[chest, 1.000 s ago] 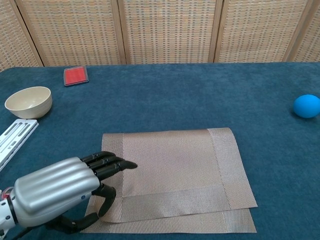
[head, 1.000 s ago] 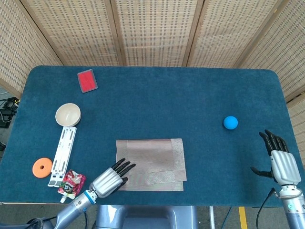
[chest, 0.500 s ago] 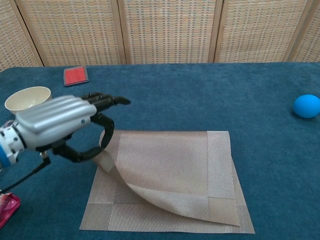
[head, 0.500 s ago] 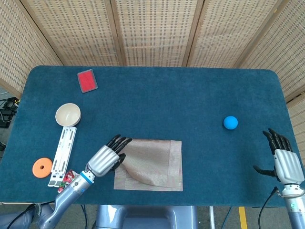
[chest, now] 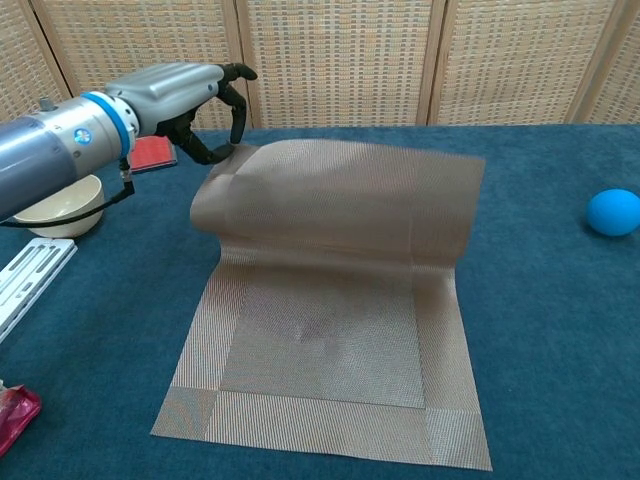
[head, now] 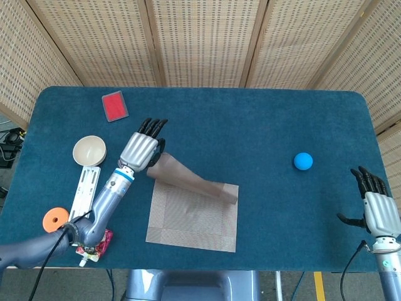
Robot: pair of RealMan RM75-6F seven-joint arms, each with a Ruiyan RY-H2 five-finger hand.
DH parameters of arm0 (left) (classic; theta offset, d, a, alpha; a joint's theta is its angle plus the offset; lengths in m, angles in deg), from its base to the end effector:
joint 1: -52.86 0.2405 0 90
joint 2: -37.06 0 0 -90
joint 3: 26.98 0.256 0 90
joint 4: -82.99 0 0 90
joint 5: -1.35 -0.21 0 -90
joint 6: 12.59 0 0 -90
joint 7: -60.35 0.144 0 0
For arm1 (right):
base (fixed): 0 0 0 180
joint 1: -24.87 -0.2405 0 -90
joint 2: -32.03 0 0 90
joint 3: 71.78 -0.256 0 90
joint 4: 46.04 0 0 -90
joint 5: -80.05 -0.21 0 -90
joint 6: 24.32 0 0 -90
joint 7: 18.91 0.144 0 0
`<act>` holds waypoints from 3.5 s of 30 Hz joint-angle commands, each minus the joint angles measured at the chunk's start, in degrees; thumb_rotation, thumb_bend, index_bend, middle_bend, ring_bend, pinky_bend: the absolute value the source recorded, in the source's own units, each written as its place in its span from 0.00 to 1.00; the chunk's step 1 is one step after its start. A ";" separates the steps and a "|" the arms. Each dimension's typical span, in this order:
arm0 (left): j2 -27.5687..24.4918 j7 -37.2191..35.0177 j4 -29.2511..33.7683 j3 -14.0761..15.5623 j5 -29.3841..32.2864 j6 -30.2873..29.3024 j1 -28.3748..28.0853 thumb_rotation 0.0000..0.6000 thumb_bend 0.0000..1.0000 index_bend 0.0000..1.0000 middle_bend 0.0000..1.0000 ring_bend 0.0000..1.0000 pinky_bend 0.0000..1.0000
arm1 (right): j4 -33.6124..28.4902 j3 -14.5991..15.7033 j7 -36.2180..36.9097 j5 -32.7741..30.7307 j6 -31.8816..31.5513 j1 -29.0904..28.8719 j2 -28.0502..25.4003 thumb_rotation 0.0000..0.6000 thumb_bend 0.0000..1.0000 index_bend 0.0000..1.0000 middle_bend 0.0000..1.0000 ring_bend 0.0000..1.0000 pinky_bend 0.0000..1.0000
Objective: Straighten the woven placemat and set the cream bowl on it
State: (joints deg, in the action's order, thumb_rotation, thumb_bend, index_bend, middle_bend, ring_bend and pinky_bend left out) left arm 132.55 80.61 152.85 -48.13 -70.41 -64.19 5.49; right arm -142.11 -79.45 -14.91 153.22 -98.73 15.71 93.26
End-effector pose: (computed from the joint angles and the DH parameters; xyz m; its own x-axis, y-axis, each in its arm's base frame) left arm -0.1058 0.4058 -0.0082 0.4935 0.0344 0.8691 0.7933 -0.4273 -0.4336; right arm -0.3171 -0.2184 0.1673 0.2629 -0.0678 0.9624 -0.9539 0.1315 0.2698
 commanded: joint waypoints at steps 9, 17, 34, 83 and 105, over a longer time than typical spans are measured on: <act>7.51 11.66 -13.31 -4.37 15.64 1.00 -7.33 1.00 0.46 0.52 0.00 0.00 0.00 | 0.57 0.05 -1.30 -0.90 0.98 -0.45 0.79 1.00 0.11 0.06 0.00 0.00 0.00; 7.18 17.32 -15.90 -3.77 23.75 2.95 -7.64 1.00 0.12 0.08 0.00 0.00 0.00 | 0.49 0.15 -1.82 -0.81 1.00 -0.51 0.96 1.00 0.11 0.06 0.00 0.00 0.00; -11.27 -2.57 12.22 8.80 4.78 -18.00 13.64 1.00 0.08 0.13 0.00 0.00 0.00 | -0.02 0.82 -2.73 0.03 1.23 -0.59 1.32 1.00 0.10 0.06 0.00 0.00 0.00; -31.33 -15.29 26.19 21.08 -10.72 -32.84 37.37 1.00 0.06 0.00 0.00 0.00 0.00 | -2.90 8.04 -25.28 7.83 8.26 -5.56 32.77 1.00 0.06 0.06 0.00 0.00 0.00; -30.33 -14.90 25.29 19.35 -10.04 -31.09 37.78 1.00 0.06 0.00 0.00 0.00 0.00 | -0.73 8.35 -25.30 2.70 6.60 -4.33 36.99 1.00 0.06 0.05 0.00 0.00 0.00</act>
State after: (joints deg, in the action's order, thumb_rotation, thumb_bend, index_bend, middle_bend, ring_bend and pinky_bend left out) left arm 102.20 65.68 178.16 -28.76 -80.47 -95.31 43.26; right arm -142.85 -71.15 -40.16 155.98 -92.07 11.34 130.21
